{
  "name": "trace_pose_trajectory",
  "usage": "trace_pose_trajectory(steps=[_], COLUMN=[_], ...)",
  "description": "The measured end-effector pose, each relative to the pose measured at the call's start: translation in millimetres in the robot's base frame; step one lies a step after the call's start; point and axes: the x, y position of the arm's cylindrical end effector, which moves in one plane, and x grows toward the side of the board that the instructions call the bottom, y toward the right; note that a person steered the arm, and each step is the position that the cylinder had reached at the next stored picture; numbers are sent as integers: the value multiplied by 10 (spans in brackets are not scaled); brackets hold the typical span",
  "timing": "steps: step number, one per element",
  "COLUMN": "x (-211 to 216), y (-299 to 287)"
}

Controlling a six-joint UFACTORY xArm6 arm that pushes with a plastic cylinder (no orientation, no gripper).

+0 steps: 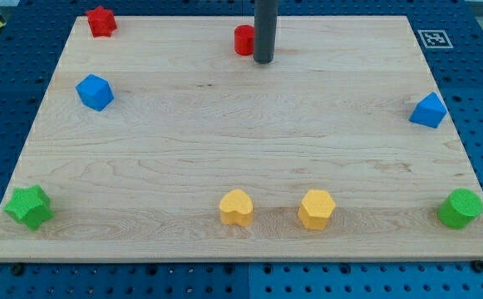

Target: Move the red circle towards top center

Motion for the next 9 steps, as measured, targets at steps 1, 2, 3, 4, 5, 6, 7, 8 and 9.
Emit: trace_pose_trajectory(steps=[1, 2, 3, 4, 5, 6, 7, 8, 9], x=[-6, -45, -191, -359, -370, -249, -249, -262, -376], y=[-27, -58, -58, -59, -78, -119, -367, -481, -481])
